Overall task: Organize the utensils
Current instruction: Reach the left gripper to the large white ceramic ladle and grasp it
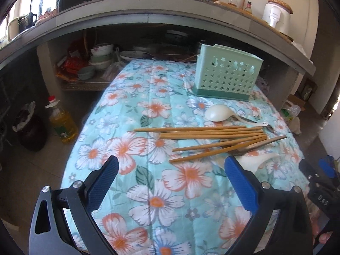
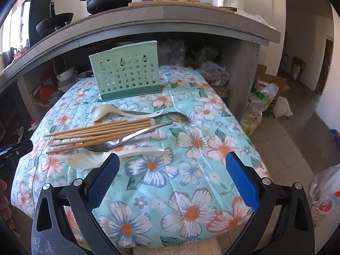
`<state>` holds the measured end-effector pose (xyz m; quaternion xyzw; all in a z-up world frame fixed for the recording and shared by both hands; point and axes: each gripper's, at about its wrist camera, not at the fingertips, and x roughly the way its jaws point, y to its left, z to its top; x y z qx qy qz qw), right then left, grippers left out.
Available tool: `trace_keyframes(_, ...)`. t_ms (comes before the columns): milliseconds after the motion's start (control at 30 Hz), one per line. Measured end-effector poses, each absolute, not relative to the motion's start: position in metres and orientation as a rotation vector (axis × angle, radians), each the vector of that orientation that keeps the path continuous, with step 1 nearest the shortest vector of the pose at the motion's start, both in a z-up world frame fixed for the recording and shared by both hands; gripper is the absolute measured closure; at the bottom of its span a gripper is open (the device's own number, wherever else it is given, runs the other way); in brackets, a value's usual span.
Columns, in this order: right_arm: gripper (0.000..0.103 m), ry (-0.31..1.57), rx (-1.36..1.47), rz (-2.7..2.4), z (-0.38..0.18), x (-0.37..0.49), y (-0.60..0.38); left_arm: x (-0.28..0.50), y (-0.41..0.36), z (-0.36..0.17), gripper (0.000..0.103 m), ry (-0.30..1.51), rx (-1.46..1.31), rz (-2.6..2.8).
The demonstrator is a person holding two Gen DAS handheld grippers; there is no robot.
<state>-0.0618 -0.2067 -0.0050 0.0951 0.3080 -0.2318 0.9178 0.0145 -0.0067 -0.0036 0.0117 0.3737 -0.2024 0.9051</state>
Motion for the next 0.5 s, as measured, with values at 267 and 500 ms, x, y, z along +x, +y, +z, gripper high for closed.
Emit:
trace_keyframes(267, 0.008, 0.634, 0.199, -0.454, -0.018, -0.063, -0.208, 0.021, -0.034, -0.015, 0.005, 0.847, 0.01, -0.499)
trace_keyframes(500, 0.008, 0.631, 0.201, -0.436, -0.03, -0.065, -0.211, 0.028, -0.044, -0.034, 0.005, 0.924, 0.009, -0.491)
